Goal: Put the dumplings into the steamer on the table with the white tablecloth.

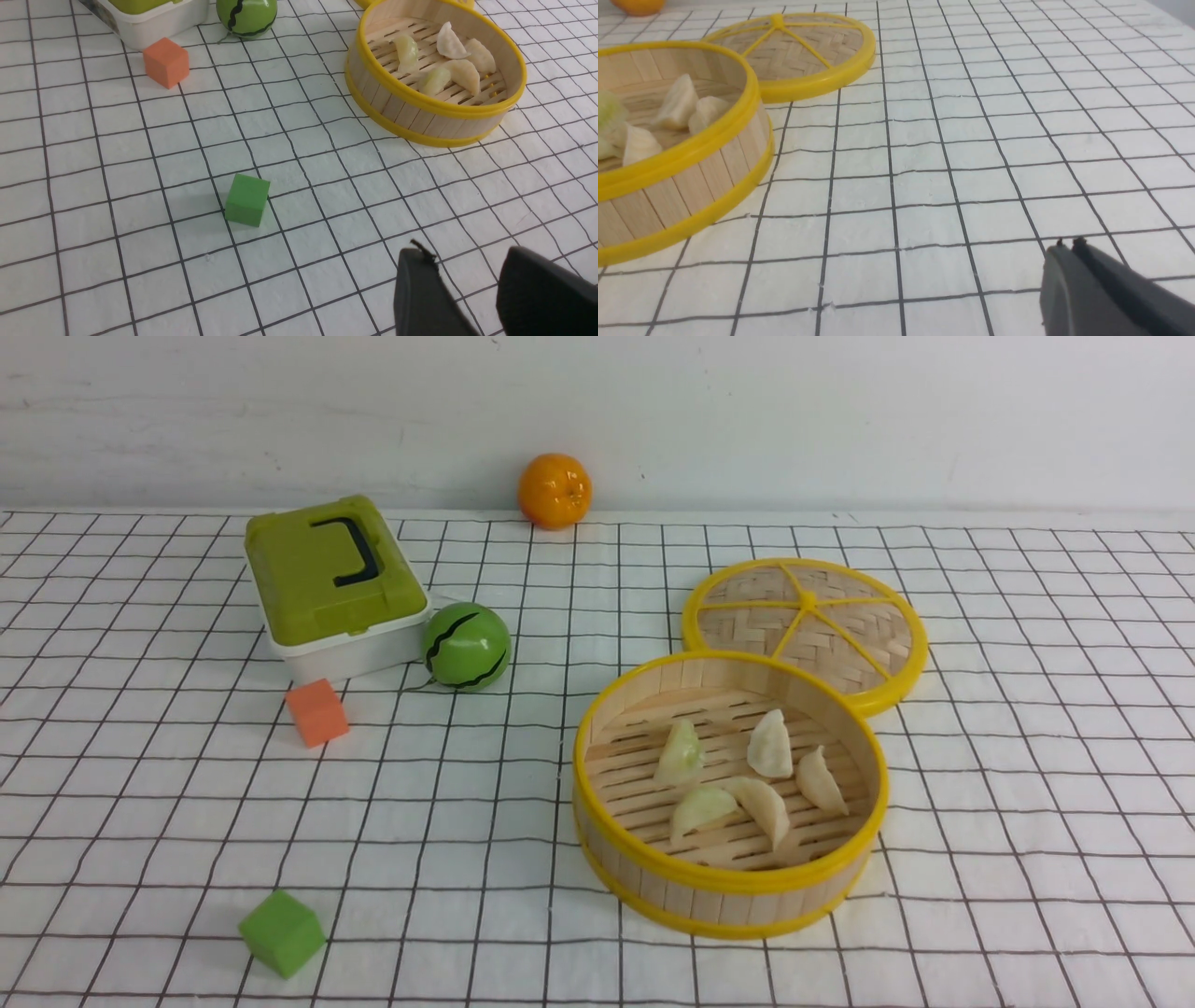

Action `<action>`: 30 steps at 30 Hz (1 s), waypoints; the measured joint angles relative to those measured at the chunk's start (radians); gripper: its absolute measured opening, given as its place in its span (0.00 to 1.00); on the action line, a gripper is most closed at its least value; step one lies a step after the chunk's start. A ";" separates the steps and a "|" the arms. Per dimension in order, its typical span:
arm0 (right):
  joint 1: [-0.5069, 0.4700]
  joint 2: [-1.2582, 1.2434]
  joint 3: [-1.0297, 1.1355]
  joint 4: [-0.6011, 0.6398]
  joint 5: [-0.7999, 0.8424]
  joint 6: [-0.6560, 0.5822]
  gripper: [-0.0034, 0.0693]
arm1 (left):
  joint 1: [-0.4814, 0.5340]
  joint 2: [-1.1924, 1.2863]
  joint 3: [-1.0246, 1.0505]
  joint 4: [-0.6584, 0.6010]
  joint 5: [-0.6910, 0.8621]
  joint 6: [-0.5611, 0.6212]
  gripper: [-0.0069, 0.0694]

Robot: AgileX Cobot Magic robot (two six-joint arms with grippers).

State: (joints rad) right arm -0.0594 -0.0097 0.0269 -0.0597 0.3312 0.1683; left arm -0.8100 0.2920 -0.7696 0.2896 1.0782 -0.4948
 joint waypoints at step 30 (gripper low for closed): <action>0.000 0.000 -0.008 0.016 0.053 0.000 0.04 | 0.000 0.000 0.000 0.000 0.013 0.000 0.41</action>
State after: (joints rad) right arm -0.0594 -0.0097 0.0191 -0.0439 0.3837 0.1683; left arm -0.8100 0.2920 -0.7696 0.2896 1.0914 -0.4948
